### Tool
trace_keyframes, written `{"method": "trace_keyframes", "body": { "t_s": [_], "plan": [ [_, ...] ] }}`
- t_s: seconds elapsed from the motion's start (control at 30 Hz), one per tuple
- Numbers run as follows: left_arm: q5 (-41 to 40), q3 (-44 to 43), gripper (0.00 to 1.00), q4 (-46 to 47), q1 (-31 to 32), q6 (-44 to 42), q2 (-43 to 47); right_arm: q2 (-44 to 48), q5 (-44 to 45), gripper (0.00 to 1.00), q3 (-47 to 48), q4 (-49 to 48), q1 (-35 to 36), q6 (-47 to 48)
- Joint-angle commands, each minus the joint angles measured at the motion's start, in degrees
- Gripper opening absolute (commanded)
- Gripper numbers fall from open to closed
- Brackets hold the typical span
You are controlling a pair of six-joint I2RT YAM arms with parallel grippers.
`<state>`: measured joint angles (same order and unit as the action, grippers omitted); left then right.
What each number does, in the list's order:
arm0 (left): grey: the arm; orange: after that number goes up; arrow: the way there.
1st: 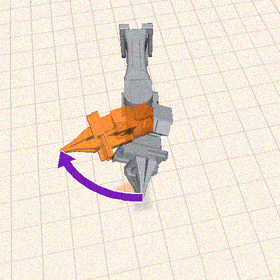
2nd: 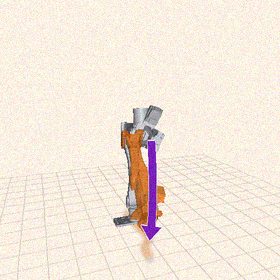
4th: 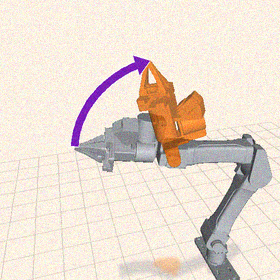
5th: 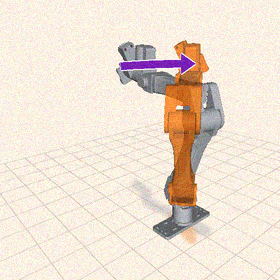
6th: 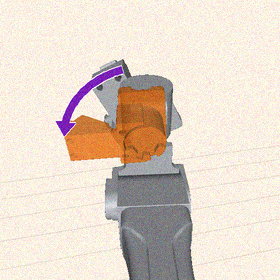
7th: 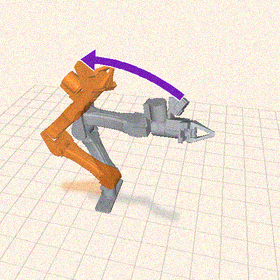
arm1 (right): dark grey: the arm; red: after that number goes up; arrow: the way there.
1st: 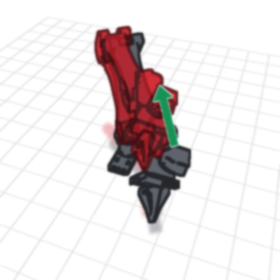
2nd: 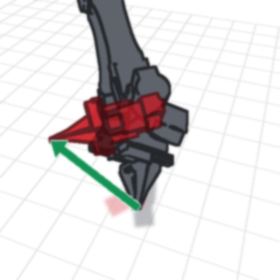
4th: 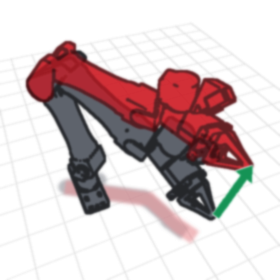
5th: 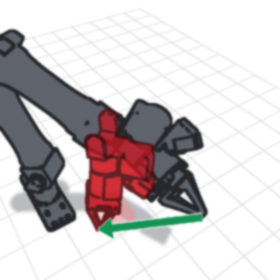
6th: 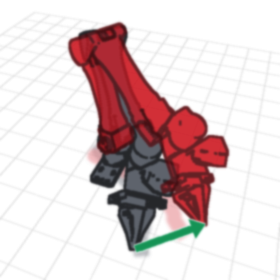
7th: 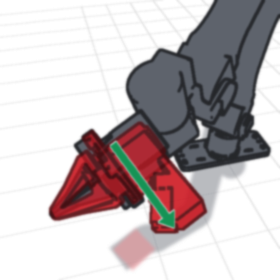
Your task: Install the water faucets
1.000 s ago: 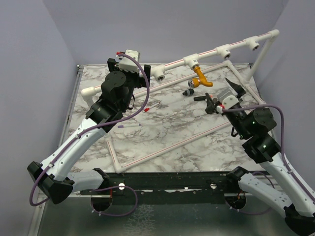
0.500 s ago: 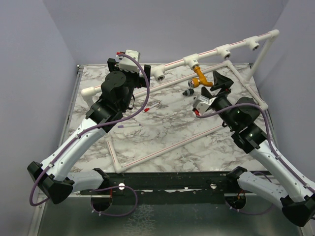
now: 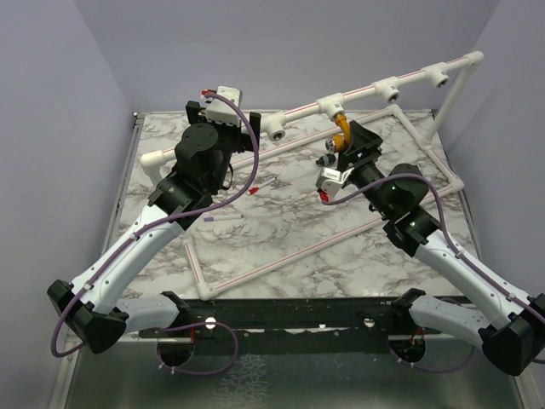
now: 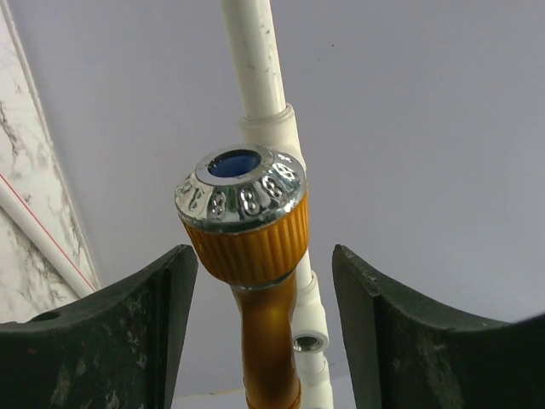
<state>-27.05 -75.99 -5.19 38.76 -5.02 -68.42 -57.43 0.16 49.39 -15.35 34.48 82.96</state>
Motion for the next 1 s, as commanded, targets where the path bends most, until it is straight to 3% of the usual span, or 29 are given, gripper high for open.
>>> {"method": "trace_keyframes", "body": {
  "t_s": [0.0, 0.17, 0.33, 0.6, 0.97],
  "plan": [
    [0.8, 1.5, 0.99, -3.4, 0.9, -0.7, -0.4, -1.1, -0.6, 0.64, -0.9, -4.5, 0.7, 3.0],
    [0.8, 1.5, 0.99, -3.4, 1.0, -0.7, -0.3, -1.8, 0.6, 0.39, -1.4, -5.6, 1.2, 0.8],
    [0.7, 1.5, 0.99, -3.5, 1.0, -0.9, -0.3, -1.6, 2.7, 0.02, -3.0, -8.2, 2.0, -4.3],
    [0.7, 1.5, 0.99, -3.5, 1.0, -0.8, -0.1, -0.4, 3.6, 0.00, -5.5, -15.0, 2.5, -22.2],
    [0.8, 1.4, 0.99, -3.7, 1.1, -0.7, -0.1, -0.5, 7.9, 0.00, -3.5, -19.1, 2.5, -57.7]
  ]
}}
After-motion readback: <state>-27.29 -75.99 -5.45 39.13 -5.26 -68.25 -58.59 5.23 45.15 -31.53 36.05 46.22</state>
